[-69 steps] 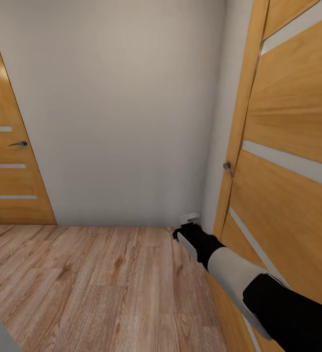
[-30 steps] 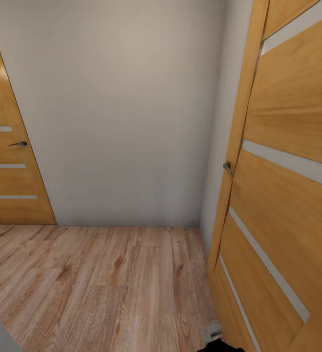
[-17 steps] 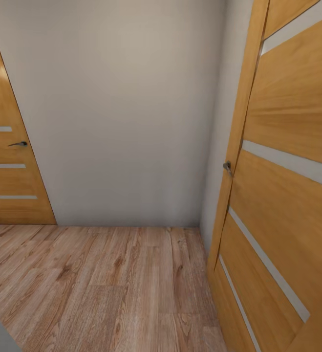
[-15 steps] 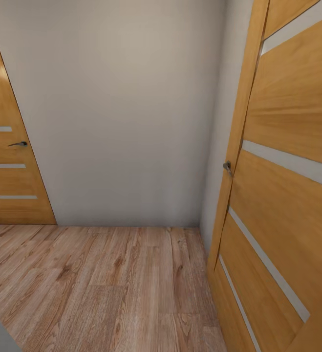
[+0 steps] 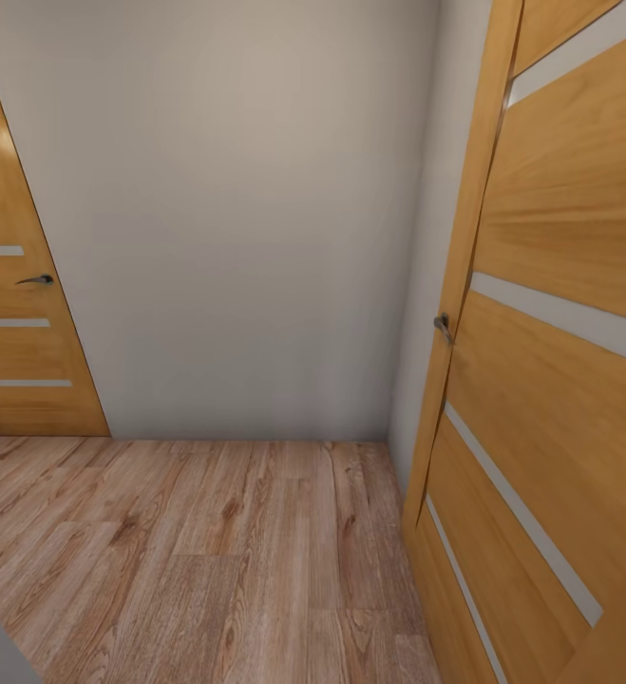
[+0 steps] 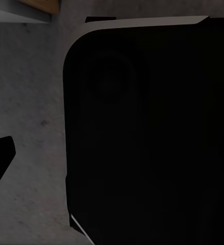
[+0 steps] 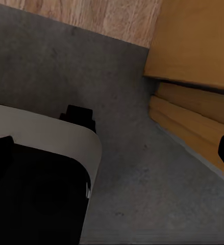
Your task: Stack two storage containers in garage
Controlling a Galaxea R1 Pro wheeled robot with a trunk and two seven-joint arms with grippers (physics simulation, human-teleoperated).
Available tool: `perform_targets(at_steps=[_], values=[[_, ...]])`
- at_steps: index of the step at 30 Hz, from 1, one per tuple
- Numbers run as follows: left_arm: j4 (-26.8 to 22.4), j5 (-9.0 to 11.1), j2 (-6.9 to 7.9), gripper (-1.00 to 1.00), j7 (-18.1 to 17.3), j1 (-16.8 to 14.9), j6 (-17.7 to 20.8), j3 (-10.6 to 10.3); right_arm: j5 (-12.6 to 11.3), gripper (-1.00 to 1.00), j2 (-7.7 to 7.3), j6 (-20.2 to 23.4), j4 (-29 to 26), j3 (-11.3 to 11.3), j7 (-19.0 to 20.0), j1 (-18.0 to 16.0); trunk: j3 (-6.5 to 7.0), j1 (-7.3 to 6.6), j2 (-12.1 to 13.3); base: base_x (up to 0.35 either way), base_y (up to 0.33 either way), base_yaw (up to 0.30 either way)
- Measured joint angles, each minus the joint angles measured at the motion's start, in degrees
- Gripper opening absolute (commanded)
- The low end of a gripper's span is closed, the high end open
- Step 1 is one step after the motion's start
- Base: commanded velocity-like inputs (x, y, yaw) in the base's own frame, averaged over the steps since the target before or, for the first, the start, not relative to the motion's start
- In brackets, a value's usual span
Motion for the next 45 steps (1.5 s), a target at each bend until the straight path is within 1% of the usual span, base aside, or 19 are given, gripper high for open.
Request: perform_targets(at_steps=[7,10,17,25,33,45], values=[[0.0,0.0,0.01,1.0,-0.06,0.0,-0.06,-0.03,-0.15,1.0,-0.04,-0.58,-0.02,-0.05,0.18,3.24,0.0,0.0,0.0,0.0,0.0,0.0],[0.0,0.0,0.01,1.0,-0.07,0.0,-0.04,-0.05,-0.11,1.0,-0.03,-0.95,-0.02,-0.03,0.18,3.73,0.0,0.0,0.0,0.0,0.0,0.0],[0.0,-0.05,0.01,1.0,-0.08,0.0,0.0,-0.08,-0.14,1.0,0.19,-1.14,-0.01,-0.05,0.19,3.96,0.0,0.0,0.0,0.008,-0.01,0.0],[0.0,-0.08,0.01,1.0,-0.29,0.0,0.01,-0.08,-0.14,1.0,0.17,-1.07,-0.03,-0.05,0.18,3.97,0.0,0.0,0.0,0.058,-0.142,0.0],[0.0,-0.06,0.01,1.0,-0.28,0.0,0.01,-0.02,-0.14,1.0,0.18,-1.07,-0.01,-0.05,0.19,3.97,0.0,0.0,0.0,0.012,-0.014,0.0],[0.01,0.0,0.01,1.0,-0.3,0.0,0.02,-0.04,-0.15,1.0,0.25,-0.99,0.02,-0.05,0.19,3.97,0.0,-0.03,0.0,0.271,0.0,0.0]])
